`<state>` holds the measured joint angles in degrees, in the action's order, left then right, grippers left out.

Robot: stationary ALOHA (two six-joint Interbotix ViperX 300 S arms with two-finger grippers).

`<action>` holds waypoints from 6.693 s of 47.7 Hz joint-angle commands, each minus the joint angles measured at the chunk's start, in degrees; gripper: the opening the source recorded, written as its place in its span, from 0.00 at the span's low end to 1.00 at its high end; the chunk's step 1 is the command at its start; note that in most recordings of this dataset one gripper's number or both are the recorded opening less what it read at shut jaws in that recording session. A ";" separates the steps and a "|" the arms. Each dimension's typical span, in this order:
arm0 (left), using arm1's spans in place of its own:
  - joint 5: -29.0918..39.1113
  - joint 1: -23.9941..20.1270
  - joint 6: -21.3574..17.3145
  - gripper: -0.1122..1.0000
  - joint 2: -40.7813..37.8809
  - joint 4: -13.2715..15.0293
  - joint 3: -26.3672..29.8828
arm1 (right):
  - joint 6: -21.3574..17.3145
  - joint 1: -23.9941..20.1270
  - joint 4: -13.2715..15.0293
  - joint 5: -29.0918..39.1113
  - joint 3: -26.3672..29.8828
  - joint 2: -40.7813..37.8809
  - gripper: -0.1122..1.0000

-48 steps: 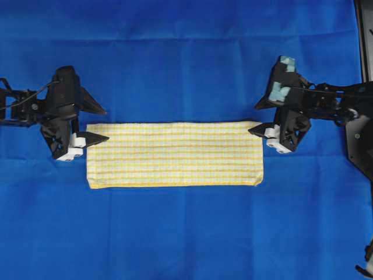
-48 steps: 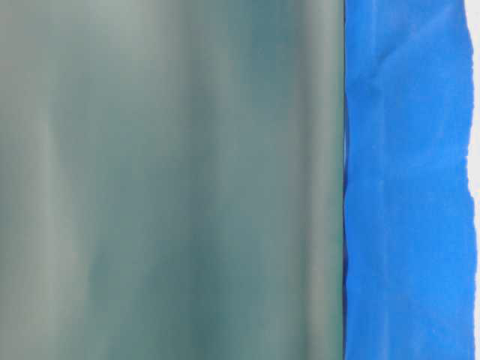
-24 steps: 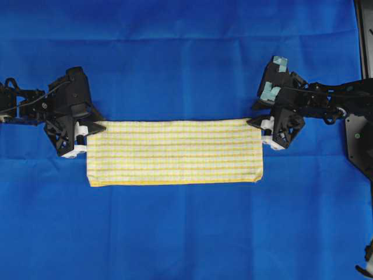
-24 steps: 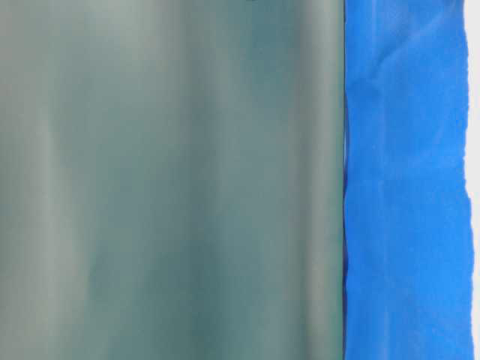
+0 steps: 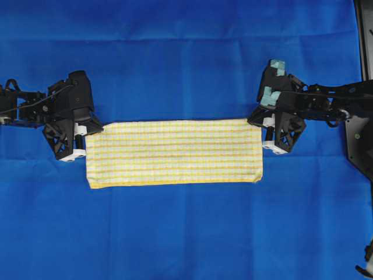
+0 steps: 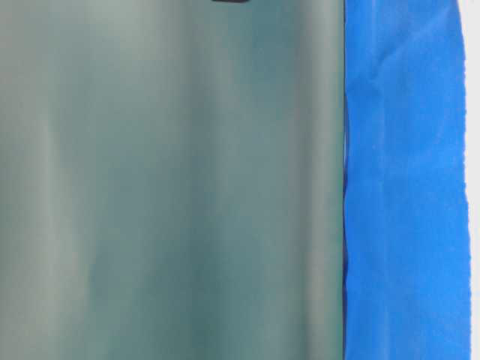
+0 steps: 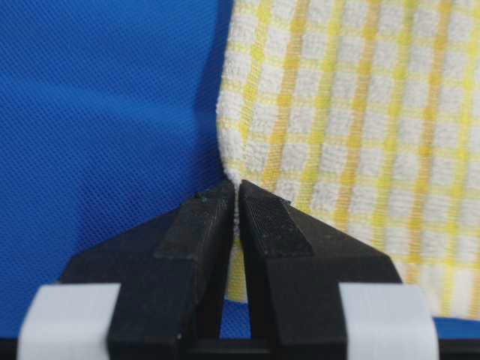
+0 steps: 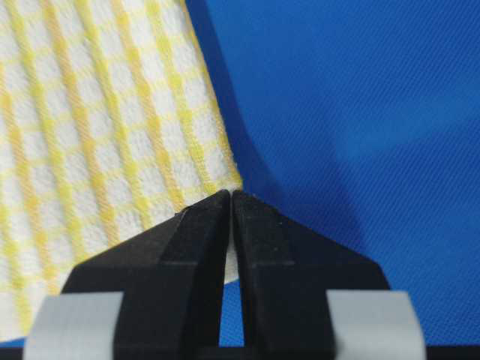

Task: Fold the yellow towel.
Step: 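Grasp the folded strip's two ends with left and right grippers, then lift the strip and rotate it vertical, right gripper moving to the top, then lay the strip down vertically, open both grippers and withdraw, then grasp the strip's top corners with both grippers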

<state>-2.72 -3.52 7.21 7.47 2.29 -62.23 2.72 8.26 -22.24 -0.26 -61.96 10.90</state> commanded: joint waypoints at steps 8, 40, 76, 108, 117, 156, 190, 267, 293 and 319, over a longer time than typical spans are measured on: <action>6.77 0.18 -0.53 0.12 9.93 0.09 3.16 | -0.26 0.44 0.26 2.90 0.26 8.61 0.12; 13.10 0.62 -0.26 0.12 28.21 0.00 3.08 | -0.53 0.79 3.69 11.51 1.32 26.37 0.12; -1.93 16.26 1.76 0.12 15.47 0.09 9.40 | -0.44 17.67 11.34 5.27 11.87 7.65 0.12; -2.46 16.96 -7.91 0.12 -9.84 0.00 36.56 | -0.18 22.32 17.58 5.71 26.37 -4.39 0.12; -2.11 16.96 -10.02 0.12 -13.27 0.00 40.17 | -0.18 22.32 17.93 5.71 26.81 -4.57 0.12; -2.37 15.29 -10.81 0.12 -21.80 0.00 49.75 | -0.18 22.59 18.11 10.20 21.36 2.81 0.12; -13.80 19.07 -0.09 0.12 -13.27 0.88 30.06 | 0.26 16.44 18.11 10.11 37.88 -15.21 0.12; -2.64 4.75 0.35 0.49 7.91 0.35 16.96 | -0.97 9.76 17.93 -1.85 15.21 8.17 0.68; -4.31 1.05 0.35 0.59 10.90 0.35 12.74 | -1.58 6.86 17.49 -2.55 12.04 11.43 0.68; -10.81 -15.38 -6.59 0.79 -2.46 0.18 14.50 | -1.58 18.02 17.05 0.97 22.94 -8.17 0.77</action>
<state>-12.04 -16.96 1.14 7.12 2.55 -49.66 1.23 25.22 -5.10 0.53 -41.57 4.66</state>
